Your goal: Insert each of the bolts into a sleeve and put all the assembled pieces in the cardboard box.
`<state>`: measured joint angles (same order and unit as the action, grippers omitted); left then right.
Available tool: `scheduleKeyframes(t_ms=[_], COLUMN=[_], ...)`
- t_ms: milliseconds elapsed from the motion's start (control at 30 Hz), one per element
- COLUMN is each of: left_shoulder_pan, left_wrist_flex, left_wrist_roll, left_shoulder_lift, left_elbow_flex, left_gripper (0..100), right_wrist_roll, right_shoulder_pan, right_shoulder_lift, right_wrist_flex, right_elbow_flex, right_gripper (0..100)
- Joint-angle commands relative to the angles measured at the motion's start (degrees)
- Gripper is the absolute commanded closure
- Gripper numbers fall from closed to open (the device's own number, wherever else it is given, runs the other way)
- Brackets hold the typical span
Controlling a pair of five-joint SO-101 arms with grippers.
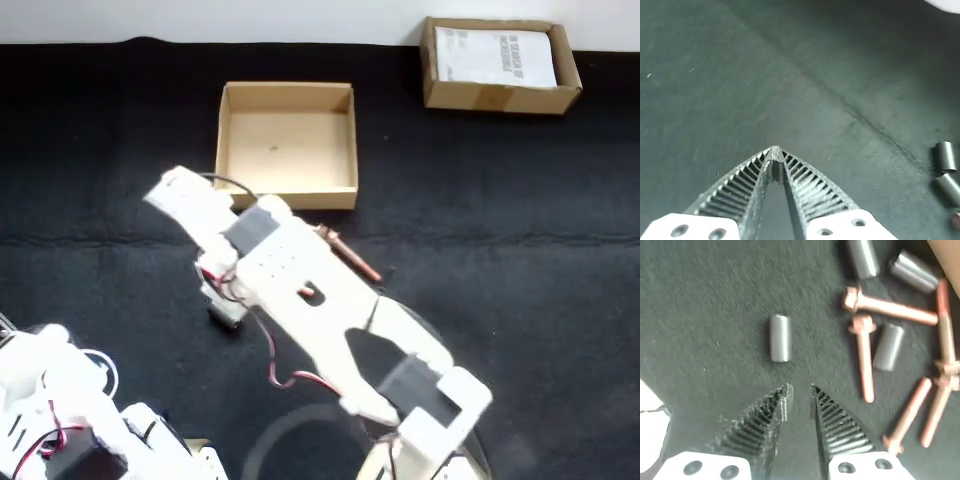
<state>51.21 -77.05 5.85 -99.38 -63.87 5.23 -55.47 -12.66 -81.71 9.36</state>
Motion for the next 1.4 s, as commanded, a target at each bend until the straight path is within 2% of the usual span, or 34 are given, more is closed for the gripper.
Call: scheduleKeyframes(t_ms=[0,200,367,667,867,1100,1367], left_shoulder_pan=[1.9,2.6,2.4,2.7,2.7,2.8,2.7], left_wrist_flex=[1.0,1.1,1.1,1.1,1.1,6.3,7.2], left_wrist_roll=[-0.5,-0.6,-0.6,-0.8,-3.8,-3.8,-3.8], left_shoulder_lift=[-0.7,-0.7,-0.7,-0.8,-0.8,-0.8,-0.8], left_elbow_flex=[-0.3,-0.3,-0.5,-5.6,-6.7,-10.0,-11.6], left_gripper=[99,99,99,99,99,99,99], right_wrist_roll=[1.9,2.5,2.6,2.5,2.5,2.5,2.2], right_shoulder_pan=[-1.4,-2.0,-2.0,-4.6,-6.3,-6.0,-5.8], right_shoulder_lift=[-4.1,-9.6,-11.9,-12.4,-15.1,-18.7,-23.3], right_wrist_flex=[0.0,0.0,0.5,3.2,4.0,4.5,4.4], right_elbow_flex=[6.8,10.0,10.4,10.1,10.4,11.1,15.4], right_gripper=[92.6,92.3,86.6,86.1,86.0,86.0,86.0])
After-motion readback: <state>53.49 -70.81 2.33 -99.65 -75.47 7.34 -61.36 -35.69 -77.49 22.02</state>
